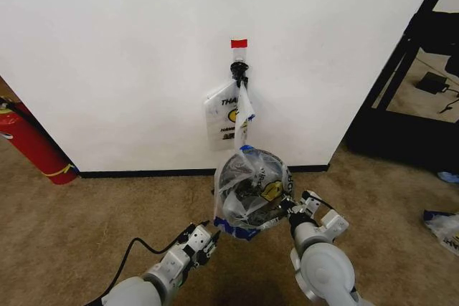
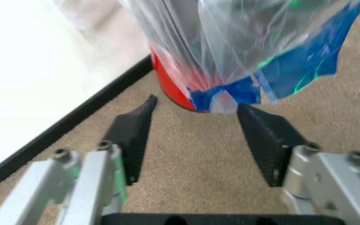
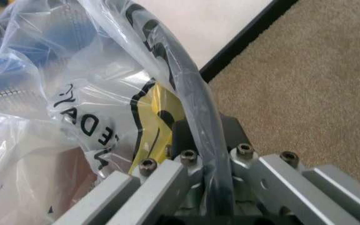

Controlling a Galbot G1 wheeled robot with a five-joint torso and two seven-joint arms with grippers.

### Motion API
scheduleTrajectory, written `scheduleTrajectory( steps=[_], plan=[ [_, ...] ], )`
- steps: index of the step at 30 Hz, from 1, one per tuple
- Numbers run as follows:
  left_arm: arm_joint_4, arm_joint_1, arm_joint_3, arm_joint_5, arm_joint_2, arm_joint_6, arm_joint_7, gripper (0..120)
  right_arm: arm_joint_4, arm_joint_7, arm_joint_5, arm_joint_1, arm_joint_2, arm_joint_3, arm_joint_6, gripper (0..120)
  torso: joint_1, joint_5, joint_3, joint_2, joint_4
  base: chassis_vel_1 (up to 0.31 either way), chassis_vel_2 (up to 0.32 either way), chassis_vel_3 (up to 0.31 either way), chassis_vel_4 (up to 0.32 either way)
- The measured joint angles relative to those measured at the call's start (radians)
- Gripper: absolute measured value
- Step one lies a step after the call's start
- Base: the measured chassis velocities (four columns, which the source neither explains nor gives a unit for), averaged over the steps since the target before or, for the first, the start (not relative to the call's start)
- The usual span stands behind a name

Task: Pick up the garbage bag from the wall and place it over the trash bin.

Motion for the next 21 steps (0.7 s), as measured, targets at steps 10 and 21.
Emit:
scheduleTrajectory(
  steps=[10, 21],
  plan=[
    [0.023, 0.06, -0.085, -0.529, -0.166, -0.231, 0.008, 98, -0.01, -0.001, -0.003, 0.011, 0.041, 0.022, 0.003, 0, 0.0, -0.0002, 0.0, 0.0, -0.0001, 0.0, 0.0, 0.0, 0.0],
    [0.115, 0.08, -0.189, -0.873, -0.223, -0.327, 0.174, 100, 0.051, 0.019, 0.089, 0.015, 0.076, 0.124, 0.001, 0, 0.0, -0.0003, 0.0, 0.0, 0.0, 0.0, 0.0, 0.0, 0.0]
  ],
)
